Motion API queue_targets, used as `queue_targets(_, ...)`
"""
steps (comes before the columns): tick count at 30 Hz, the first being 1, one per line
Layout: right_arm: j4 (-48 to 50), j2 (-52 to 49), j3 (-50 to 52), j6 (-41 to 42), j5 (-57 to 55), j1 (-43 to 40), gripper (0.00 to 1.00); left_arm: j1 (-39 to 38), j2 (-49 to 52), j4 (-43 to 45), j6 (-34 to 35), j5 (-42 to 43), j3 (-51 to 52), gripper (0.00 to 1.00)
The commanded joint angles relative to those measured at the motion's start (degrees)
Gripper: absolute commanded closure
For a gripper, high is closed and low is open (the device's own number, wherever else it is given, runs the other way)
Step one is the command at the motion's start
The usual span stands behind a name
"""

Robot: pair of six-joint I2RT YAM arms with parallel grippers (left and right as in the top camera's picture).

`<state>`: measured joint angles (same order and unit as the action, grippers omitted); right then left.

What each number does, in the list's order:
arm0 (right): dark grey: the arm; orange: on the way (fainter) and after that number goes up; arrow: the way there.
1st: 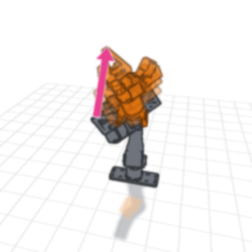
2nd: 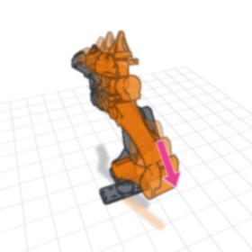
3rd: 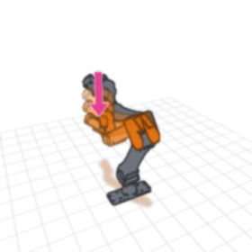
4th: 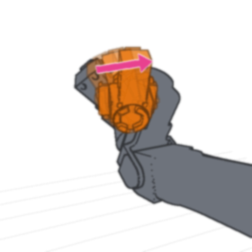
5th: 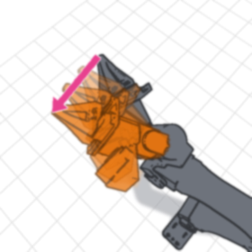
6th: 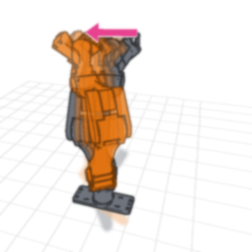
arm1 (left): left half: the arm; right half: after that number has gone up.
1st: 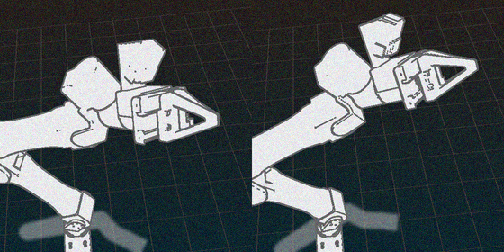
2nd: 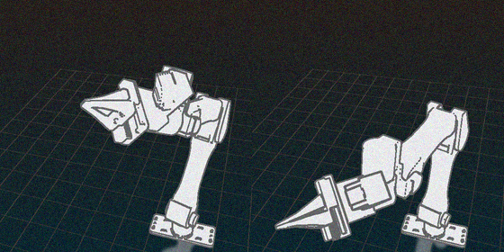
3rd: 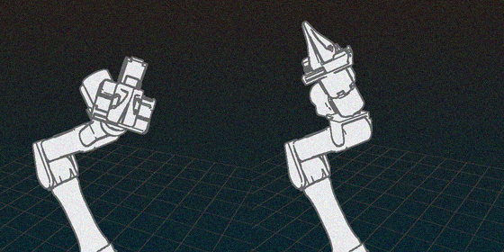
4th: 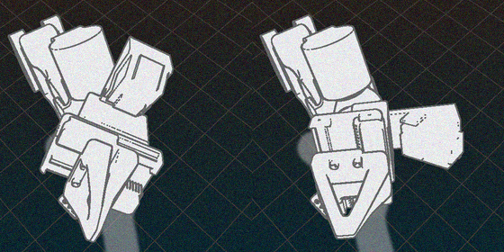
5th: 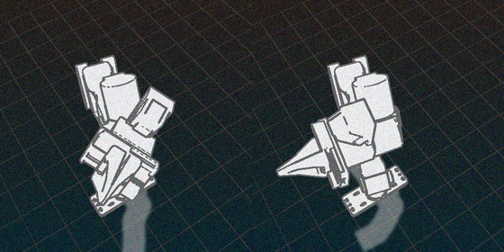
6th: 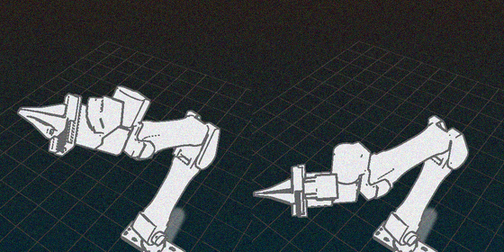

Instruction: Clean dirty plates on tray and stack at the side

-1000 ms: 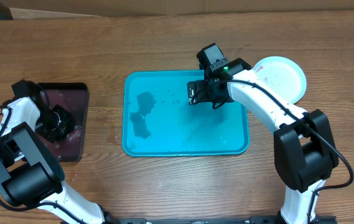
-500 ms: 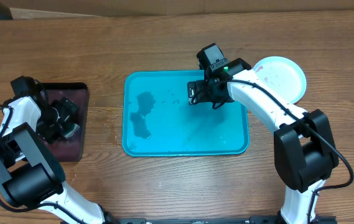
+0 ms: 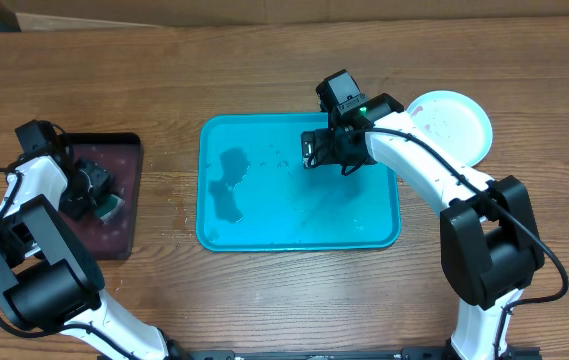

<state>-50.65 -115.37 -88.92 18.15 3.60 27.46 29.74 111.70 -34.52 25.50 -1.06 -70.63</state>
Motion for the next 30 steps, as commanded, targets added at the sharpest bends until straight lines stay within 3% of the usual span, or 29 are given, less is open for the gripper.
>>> queue_targets(1,0.0,0.4,0.1,-0.2,-0.6,-0.2,0.03,0.3,1.9,0.6,0.2,-1.1,1.0,0.0)
queue_targets(6,0.0,0.4,0.1,-0.2,-0.6,-0.2,0.03,0.3,1.9,2.7,0.2,-1.0,1.0,0.0)
queue_targets(7,0.0,0.4,0.1,-0.2,-0.6,-0.2,0.03,0.3,1.9,3.1,0.2,-1.0,1.0,0.08)
queue_targets(8,0.0,0.4,0.1,-0.2,-0.6,-0.2,0.03,0.3,1.9,3.4,0.2,-1.0,1.0,0.21)
queue_targets(11,0.0,0.4,0.1,-0.2,-0.6,-0.2,0.03,0.3,1.9,3.8,0.2,-1.0,1.0,0.77)
queue_targets(12,0.0,0.4,0.1,-0.2,-0.6,-0.2,0.03,0.3,1.9,3.8,0.2,-1.2,1.0,0.92)
queue_targets(13,0.0,0.4,0.1,-0.2,-0.6,-0.2,0.03,0.3,1.9,4.0,0.2,-1.4,1.0,0.96)
queue_targets(15,0.0,0.4,0.1,-0.2,-0.6,-0.2,0.03,0.3,1.9,4.0,0.2,-2.0,1.0,0.93)
queue_targets(16,0.0,0.4,0.1,-0.2,-0.6,-0.2,0.03,0.3,1.9,3.9,0.2,-1.9,1.0,0.78)
queue_targets(17,0.0,0.4,0.1,-0.2,-0.6,-0.2,0.03,0.3,1.9,3.9,0.2,-1.8,1.0,0.52)
queue_targets(18,0.0,0.4,0.1,-0.2,-0.6,-0.2,0.03,0.3,1.9,3.7,0.2,-1.6,1.0,0.03)
queue_targets(23,0.0,0.4,0.1,-0.2,-0.6,-0.2,0.03,0.3,1.7,-0.3,0.2,-1.9,-0.7,0.0)
queue_targets(30,-0.4,0.4,0.1,-0.2,-0.6,-0.2,0.0,0.3,1.6,-14.6,0.2,-2.0,-12.5,0.0)
